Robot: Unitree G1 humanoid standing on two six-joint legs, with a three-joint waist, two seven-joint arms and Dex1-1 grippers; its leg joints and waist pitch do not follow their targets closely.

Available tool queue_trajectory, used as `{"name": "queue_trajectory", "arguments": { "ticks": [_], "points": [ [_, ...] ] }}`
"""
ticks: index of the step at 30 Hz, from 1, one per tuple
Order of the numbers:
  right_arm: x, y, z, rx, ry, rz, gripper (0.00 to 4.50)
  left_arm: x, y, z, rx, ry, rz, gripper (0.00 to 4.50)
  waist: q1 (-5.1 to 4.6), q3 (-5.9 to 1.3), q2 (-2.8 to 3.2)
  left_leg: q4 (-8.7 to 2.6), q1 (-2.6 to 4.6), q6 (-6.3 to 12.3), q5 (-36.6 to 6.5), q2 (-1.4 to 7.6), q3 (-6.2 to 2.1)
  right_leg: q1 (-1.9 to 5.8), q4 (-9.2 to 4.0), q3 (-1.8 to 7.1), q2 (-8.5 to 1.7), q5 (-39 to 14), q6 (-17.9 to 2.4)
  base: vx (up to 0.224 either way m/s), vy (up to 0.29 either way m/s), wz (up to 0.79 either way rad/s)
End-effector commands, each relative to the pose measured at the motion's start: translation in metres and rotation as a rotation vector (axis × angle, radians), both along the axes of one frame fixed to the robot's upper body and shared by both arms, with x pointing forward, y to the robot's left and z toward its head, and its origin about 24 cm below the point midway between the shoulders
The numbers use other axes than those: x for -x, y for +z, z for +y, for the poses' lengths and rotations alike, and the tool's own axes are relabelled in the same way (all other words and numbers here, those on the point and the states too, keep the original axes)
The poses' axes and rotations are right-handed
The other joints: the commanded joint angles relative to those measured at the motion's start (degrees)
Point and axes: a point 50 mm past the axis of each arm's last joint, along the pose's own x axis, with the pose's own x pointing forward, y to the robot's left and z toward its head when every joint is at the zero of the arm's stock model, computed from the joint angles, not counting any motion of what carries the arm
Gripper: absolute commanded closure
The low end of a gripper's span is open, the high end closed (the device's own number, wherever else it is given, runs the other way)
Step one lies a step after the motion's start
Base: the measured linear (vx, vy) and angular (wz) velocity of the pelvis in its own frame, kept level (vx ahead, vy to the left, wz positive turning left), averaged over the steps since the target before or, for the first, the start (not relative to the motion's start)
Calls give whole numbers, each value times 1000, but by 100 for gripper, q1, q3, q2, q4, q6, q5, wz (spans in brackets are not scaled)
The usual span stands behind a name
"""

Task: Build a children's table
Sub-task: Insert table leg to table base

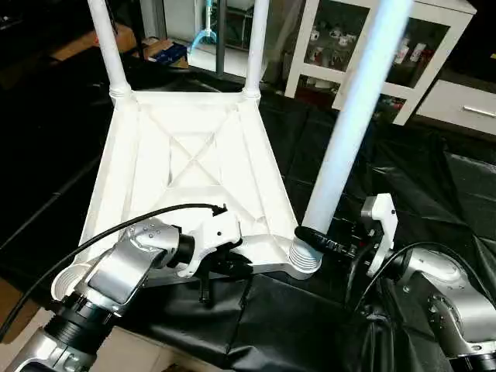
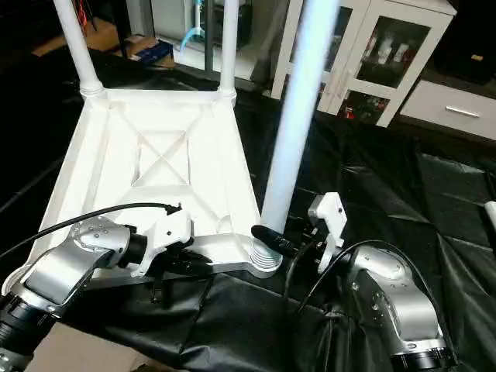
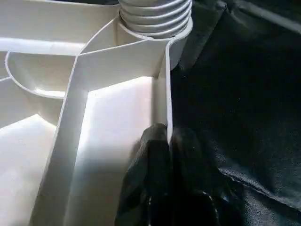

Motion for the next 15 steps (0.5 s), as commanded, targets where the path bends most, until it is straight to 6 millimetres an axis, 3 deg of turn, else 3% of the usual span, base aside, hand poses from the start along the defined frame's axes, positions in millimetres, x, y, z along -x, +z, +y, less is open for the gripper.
{"name": "queue_trajectory", "arguments": {
  "ticks": [1, 4, 5, 7, 9, 10, 11, 15],
  "points": [
    [5, -31, -10, 161, -97, 97, 266, 6, 16, -14, 111, -87, -18, 450, -65, -159, 41, -538, 102, 99, -1139, 414, -198, 64, -505, 315, -487, -1306, -987, 0, 0, 0],
    [3, -33, -13, 165, -147, 84, 266, 5, 15, -13, 95, -85, -20, 450, -87, -155, 54, -547, 109, 77, -1174, 421, -200, 59, -499, 315, -484, -1226, -1031, 0, 0, 0],
    [2, -33, -14, 157, -186, 77, 266, 3, 15, -13, 89, -73, -26, 450, -90, -168, 84, -546, 118, 54, -1201, 420, -197, 63, -496, 316, -481, -1191, -1057, 0, 0, 0],
    [2, -33, -14, 157, -186, 77, 266, 3, 15, -13, 89, -73, -26, 450, -114, -162, 67, -561, 97, 23, -1262, 422, -208, 75, -493, 314, -482, -1199, -1072, 0, 0, 0],
    [1, -33, -16, 145, -219, 74, 266, 2, 15, -13, 87, -63, -31, 450, -136, -155, 70, -564, 102, 11, -1315, 424, -208, 71, -504, 319, -489, -1234, -1080, 0, 0, 0],
    [1, -33, -18, 122, -250, 82, 266, 1, 16, -14, 94, -52, -32, 450, -152, -163, 109, -571, 109, -18, -1354, 427, -208, 68, -509, 317, -479, -1200, -1096, 0, 0, 0],
    [1, -34, -20, 99, -275, 91, 266, 0, 16, -15, 102, -42, -34, 450, -159, -163, 94, -571, 104, -25, -1368, 426, -212, 74, -505, 315, -479, -1197, -1098, 0, 0, 0],
    [4, -38, -25, 23, -334, 137, 266, 0, 17, -15, 114, -31, -35, 450, -152, -175, 117, -557, 103, 42, -1268, 425, -202, 94, -501, 326, -493, -1015, -1169, 0, 0, 0]
  ]
}}
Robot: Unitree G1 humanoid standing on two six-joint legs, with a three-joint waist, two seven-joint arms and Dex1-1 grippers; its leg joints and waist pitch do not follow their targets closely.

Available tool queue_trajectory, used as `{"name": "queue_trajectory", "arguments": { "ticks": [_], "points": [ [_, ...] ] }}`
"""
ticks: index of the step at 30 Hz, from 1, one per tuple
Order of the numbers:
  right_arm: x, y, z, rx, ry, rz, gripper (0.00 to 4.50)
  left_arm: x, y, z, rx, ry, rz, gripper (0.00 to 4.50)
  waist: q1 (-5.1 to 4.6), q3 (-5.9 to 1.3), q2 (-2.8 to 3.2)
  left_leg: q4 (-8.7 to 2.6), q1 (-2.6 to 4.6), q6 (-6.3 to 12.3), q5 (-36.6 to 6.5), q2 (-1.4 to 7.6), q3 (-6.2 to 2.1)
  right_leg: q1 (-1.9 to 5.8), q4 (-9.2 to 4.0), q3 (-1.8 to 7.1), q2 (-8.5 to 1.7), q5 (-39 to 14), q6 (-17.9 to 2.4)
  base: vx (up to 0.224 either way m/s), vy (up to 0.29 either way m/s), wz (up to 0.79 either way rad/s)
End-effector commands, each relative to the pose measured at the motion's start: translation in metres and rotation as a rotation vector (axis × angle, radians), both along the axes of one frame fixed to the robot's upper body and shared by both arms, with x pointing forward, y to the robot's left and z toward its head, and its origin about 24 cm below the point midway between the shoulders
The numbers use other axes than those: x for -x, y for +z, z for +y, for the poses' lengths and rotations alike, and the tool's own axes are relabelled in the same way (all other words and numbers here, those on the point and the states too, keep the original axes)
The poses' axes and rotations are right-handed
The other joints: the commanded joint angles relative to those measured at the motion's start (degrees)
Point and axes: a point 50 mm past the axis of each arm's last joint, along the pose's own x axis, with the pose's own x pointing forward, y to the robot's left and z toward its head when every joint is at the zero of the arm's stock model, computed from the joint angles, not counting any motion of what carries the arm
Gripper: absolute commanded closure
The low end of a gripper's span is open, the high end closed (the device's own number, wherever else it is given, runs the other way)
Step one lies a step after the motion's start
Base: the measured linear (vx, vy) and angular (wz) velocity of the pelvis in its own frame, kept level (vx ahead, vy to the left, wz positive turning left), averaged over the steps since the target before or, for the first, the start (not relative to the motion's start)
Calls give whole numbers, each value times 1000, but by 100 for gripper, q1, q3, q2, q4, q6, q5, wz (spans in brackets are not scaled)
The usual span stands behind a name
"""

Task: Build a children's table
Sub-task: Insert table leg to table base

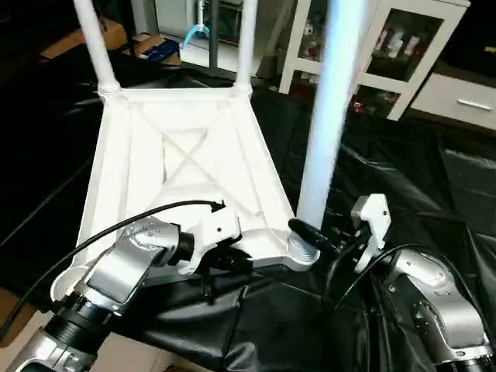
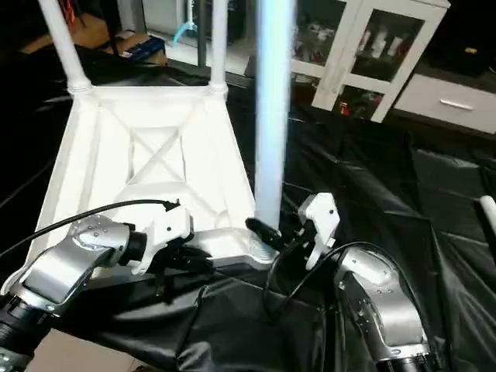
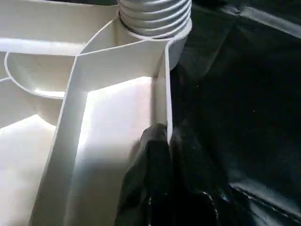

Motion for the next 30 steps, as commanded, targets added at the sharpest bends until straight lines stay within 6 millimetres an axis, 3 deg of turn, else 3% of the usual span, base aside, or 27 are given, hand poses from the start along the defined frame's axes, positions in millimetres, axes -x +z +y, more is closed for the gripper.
{"name": "queue_trajectory", "arguments": {
  "ticks": [1, 8, 9, 10, 15, 21, 30],
  "points": [
    [5, -34, -33, 50, -199, 194, 266, 3, 15, -13, 100, -77, -24, 450, -28, -203, 78, -529, 110, 78, -1211, 426, -196, 89, -475, 333, -493, -909, -1215, 0, 0, 0],
    [11, -44, -42, 48, -219, 234, 266, 4, 15, -12, 104, -78, -25, 450, -22, -202, 96, -527, 101, 113, -1112, 426, -193, 108, -462, 321, -492, -891, -1251, 0, 0, 0],
    [11, -44, -42, 51, -221, 230, 266, 4, 15, -12, 105, -77, -28, 450, -30, -223, 51, -520, 100, 117, -1110, 425, -187, 121, -465, 318, -493, -921, -1245, 0, 0, 0],
    [11, -44, -42, 52, -220, 224, 266, 4, 15, -12, 106, -73, -32, 450, -23, -214, 76, -524, 97, 115, -1096, 425, -193, 114, -465, 319, -493, -975, -1224, 0, 0, 0],
    [15, -43, -39, 76, -197, 168, 266, -1, 15, -12, 104, -30, -65, 450, -9, -234, 66, -508, 106, 127, -1039, 426, -183, 114, -460, 323, -498, -914, -1228, 0, 0, 0],
    [17, -49, -39, 59, -265, 136, 266, -6, 15, -10, 105, 9, -83, 450, 12, -273, 41, -473, 89, 278, -750, 419, -170, 139, -422, 313, -505, -638, -1277, 0, 0, 0],
    [27, -58, -35, 161, -121, 133, 266, -4, 14, -4, 99, 13, -75, 450, -6, -319, 34, -442, 91, 358, -636, 410, -170, 174, -389, 306, -496, -404, -1302, 0, 0, 0]
  ]
}}
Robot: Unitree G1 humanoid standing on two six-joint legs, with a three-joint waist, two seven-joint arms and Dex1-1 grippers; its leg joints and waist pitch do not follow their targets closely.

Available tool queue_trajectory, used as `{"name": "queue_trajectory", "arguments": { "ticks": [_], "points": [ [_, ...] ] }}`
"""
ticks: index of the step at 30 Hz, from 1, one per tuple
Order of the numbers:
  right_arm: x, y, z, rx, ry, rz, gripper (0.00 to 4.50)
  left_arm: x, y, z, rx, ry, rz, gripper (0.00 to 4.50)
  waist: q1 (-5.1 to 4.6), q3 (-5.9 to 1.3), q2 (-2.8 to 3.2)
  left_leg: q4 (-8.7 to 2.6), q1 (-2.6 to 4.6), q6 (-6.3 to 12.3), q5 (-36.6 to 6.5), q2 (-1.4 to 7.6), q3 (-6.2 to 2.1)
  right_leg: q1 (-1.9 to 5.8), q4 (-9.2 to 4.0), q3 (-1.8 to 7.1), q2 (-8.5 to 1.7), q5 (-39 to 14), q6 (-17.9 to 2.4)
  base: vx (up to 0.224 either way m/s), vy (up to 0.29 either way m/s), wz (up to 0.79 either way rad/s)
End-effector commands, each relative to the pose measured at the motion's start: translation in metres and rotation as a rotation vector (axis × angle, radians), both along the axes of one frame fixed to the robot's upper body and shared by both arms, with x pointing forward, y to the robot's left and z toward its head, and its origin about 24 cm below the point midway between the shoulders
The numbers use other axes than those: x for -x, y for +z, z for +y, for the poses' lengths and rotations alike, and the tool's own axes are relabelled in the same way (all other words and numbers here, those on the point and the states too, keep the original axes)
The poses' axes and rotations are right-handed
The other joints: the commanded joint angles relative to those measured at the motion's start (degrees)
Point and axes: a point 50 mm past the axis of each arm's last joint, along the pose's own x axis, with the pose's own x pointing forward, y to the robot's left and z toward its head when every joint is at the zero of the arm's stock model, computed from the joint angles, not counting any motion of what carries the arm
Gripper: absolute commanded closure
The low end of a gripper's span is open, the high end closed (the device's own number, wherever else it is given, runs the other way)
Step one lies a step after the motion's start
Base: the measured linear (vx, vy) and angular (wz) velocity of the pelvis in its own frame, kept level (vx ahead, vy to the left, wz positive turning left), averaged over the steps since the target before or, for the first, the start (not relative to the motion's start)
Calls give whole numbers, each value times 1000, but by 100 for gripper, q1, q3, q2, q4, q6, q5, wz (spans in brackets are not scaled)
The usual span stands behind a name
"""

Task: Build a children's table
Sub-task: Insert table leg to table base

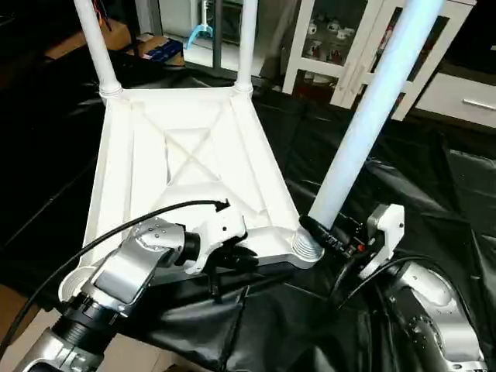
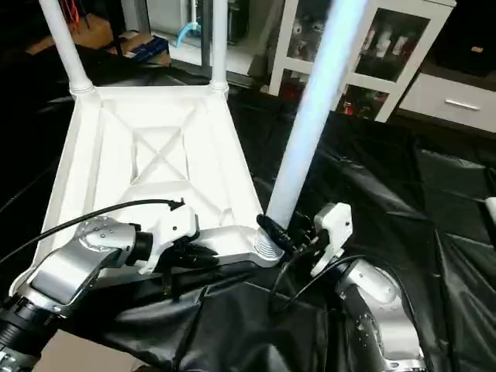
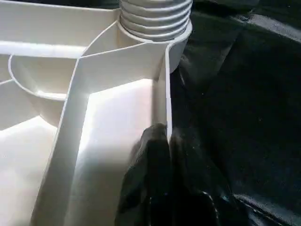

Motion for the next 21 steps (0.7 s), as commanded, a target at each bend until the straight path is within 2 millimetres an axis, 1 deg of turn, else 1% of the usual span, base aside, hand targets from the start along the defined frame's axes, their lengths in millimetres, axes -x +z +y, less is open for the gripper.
{"name": "queue_trajectory", "arguments": {
  "ticks": [1, 2, 4, 5, 6, 8, 9, 10, 11, 12, 13, 15, 16, 17, 18, 19, 20, 21],
  "points": [
    [17, -46, -28, 163, -70, 228, 266, -2, 16, 0, 90, -12, -58, 450, -17, -288, 38, -450, 85, 338, -728, 410, -182, 163, -399, 299, -491, -474, -1309, 0, 0, 0],
    [16, -46, -28, 166, -69, 224, 266, -2, 16, 1, 89, -8, -59, 450, -25, -301, 0, -448, 93, 326, -780, 414, -178, 161, -407, 300, -491, -542, -1302, 0, 0, 0],
    [11, -44, -29, 156, -80, 214, 266, -3, 16, 3, 86, 5, -64, 450, -23, -307, -9, -447, 92, 323, -776, 418, -183, 161, -401, 300, -489, -556, -1306, 0, 0, 0],
    [7, -41, -28, 140, -92, 207, 266, -4, 16, 4, 85, 20, -70, 450, -22, -308, -1, -446, 98, 319, -796, 416, -183, 157, -401, 300, -492, -575, -1314, 0, 0, 0],
    [6, -40, -27, 133, -96, 205, 266, -4, 16, 4, 85, 24, -72, 450, -21, -319, -16, -443, 103, 319, -781, 419, -185, 158, -395, 298, -490, -591, -1316, 0, 0, 0],
    [1, -38, -25, 109, -114, 198, 266, -5, 15, 5, 83, 42, -78, 450, -25, -331, -27, -432, 89, 322, -745, 416, -185, 167, -387, 298, -497, -581, -1324, 0, 0, 0],
    [0, -37, -24, 102, -121, 197, 266, -6, 15, 5, 81, 51, -81, 450, -30, -351, -54, -423, 92, 326, -721, 414, -181, 174, -377, 295, -493, -557, -1328, 0, 0, 0],
    [-2, -39, -23, 85, -153, 204, 266, -8, 15, 6, 75, 81, -87, 450, -25, -349, -70, -420, 81, 337, -674, 410, -182, 179, -376, 296, -495, -555, -1312, 0, 0, 0],
    [-2, -39, -23, 85, -153, 204, 266, -8, 15, 6, 75, 81, -87, 450, -19, -351, -59, -414, 84, 338, -644, 410, -179, 174, -372, 302, -502, -534, -1314, 0, 0, 0],
    [-3, -41, -22, 81, -179, 210, 266, -10, 15, 7, 66, 110, -94, 450, -19, -358, -61, -408, 79, 338, -597, 405, -178, 177, -368, 302, -500, -487, -1314, 0, 0, 0],
    [-5, -46, -23, 71, -250, 230, 266, -13, 14, 9, 59, 165, -102, 450, -26, -362, -78, -411, 80, 325, -553, 411, -179, 169, -355, 297, -493, -429, -1321, 0, 0, 0],
    [-6, -48, -23, 66, -272, 236, 266, -14, 14, 9, 59, 180, -100, 450, -50, -368, -75, -411, 75, 296, -559, 404, -182, 172, -352, 296, -490, -414, -1322, 0, 0, 0],
    [-8, -52, -24, 75, -352, 253, 266, -15, 14, 9, 54, 216, -106, 450, -52, -378, -78, -402, 86, 287, -595, 402, -180, 172, -354, 296, -485, -416, -1313, 0, 0, 0],
    [-10, -58, -25, 88, -438, 274, 266, -17, 13, 9, 47, 252, -107, 450, -79, -377, -79, -412, 89, 245, -552, 404, -176, 151, -341, 300, -479, -364, -1328, 0, 0, 0],
    [-11, -60, -26, 101, -481, 280, 266, -17, 13, 8, 43, 275, -107, 450, -95, -374, -83, -417, 70, 223, -576, 397, -185, 157, -345, 299, -480, -390, -1324, 0, 0, 0],
    [-14, -64, -31, 132, -598, 291, 266, -20, 13, 8, 28, 334, -109, 450, -119, -373, -77, -435, 77, 116, -668, 403, -194, 157, -353, 293, -476, -498, -1303, 0, 0, 0],
    [-14, -64, -31, 132, -598, 291, 266, -20, 13, 8, 28, 334, -109, 450, -134, -375, -79, -438, 80, 61, -731, 406, -201, 153, -355, 291, -473, -562, -1282, 0, 0, 0],
    [-16, -66, -34, 162, -674, 292, 266, -23, 13, 6, 15, 386, -120, 450, -141, -378, -98, -438, 71, -6, -860, 397, -206, 165, -370, 292, -474, -706, -1210, 0, 0, 0]
  ]
}}
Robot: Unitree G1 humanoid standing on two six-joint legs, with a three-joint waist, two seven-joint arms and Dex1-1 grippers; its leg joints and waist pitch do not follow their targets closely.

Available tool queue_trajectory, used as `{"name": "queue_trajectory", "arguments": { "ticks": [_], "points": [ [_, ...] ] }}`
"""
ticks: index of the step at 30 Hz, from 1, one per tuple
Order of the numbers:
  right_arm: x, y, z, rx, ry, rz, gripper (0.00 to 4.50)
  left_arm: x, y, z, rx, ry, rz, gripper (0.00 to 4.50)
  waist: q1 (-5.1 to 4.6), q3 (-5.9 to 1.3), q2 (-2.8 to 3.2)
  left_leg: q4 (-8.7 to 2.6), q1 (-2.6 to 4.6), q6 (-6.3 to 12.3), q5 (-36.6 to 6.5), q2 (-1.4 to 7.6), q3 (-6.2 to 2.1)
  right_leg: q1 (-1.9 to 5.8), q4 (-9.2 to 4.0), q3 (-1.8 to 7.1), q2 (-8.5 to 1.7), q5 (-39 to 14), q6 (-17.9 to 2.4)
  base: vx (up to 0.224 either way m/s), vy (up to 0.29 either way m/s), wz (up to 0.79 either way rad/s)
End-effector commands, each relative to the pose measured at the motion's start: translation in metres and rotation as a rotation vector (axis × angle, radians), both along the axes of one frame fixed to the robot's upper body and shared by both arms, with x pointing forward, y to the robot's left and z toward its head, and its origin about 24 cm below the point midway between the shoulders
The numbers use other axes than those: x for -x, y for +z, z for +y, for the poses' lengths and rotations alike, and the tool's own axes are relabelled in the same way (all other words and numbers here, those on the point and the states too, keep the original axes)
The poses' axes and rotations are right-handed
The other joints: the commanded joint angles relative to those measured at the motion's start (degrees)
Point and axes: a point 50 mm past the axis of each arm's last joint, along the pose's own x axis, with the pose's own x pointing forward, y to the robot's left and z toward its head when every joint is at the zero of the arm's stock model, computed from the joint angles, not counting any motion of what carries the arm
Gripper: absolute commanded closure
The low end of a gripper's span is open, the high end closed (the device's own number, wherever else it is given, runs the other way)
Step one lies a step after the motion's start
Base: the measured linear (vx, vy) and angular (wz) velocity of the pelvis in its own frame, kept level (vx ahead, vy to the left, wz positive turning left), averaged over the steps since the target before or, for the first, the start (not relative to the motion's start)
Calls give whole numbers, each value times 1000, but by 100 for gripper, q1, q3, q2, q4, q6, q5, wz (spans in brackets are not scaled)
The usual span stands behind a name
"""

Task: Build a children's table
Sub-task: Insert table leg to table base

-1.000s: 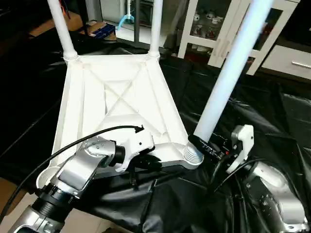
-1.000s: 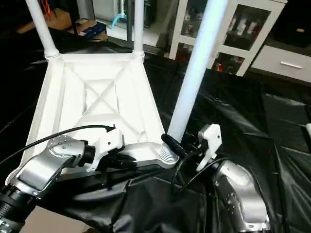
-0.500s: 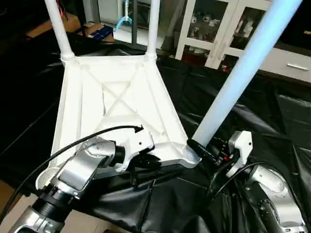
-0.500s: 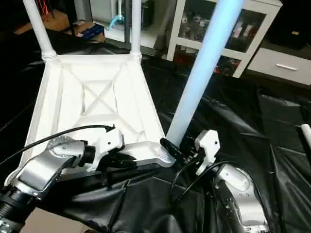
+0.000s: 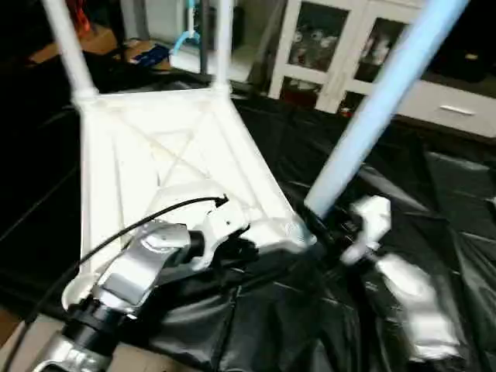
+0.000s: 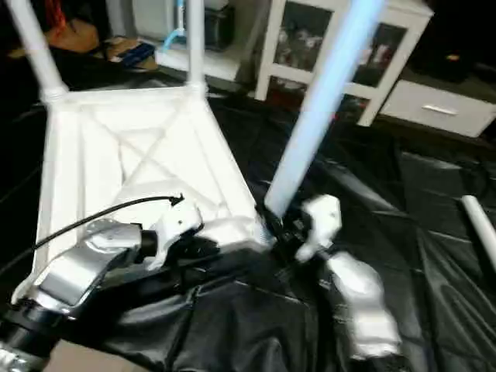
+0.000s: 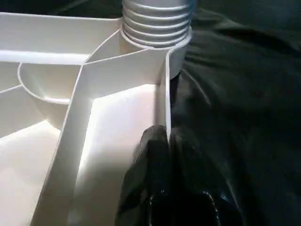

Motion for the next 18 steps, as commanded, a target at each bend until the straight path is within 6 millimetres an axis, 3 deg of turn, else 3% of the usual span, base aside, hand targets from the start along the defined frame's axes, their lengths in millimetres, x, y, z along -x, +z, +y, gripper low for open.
{"name": "queue_trajectory", "arguments": {
  "ticks": [1, 5, 6, 10, 14, 18],
  "points": [
    [16, -58, -60, 196, -375, 295, 266, -15, 21, 18, 14, 179, -84, 450, 26, -268, 83, -446, 81, -42, -988, 384, -189, 145, -444, 299, -467, -776, -1149, 0, 0, 0],
    [13, -59, -67, 326, -501, 280, 266, -20, 24, 9, 29, 267, -75, 450, 42, -294, 59, -425, 68, -65, -813, 368, -186, 156, -411, 304, -451, -413, -1042, 0, 0, 0],
    [11, -59, -68, 341, -547, 281, 266, -22, 26, 4, 32, 303, -83, 450, 41, -305, 23, -414, 64, -8, -747, 359, -177, 169, -400, 303, -442, -245, -1041, 0, 0, 0],
    [9, -59, -68, 326, -616, 286, 266, -24, 27, -1, 28, 337, -87, 450, 52, -323, 20, -385, 30, 177, -501, 340, -177, 200, -362, 302, -443, 165, -1045, 0, 0, 0],
    [5, -58, -65, 262, -658, 282, 266, -22, 27, -2, 24, 322, -84, 450, 47, -304, 17, -391, 38, 206, -666, 349, -173, 180, -387, 296, -445, -69, -1042, 0, 0, 0],
    [-2, -50, -55, 187, -612, 223, 266, -20, 26, -1, 15, 314, -77, 450, 32, -296, 41, -407, 55, 71, -874, 359, -183, 156, -407, 292, -425, -344, -967, 0, 0, 0]
  ]
}}
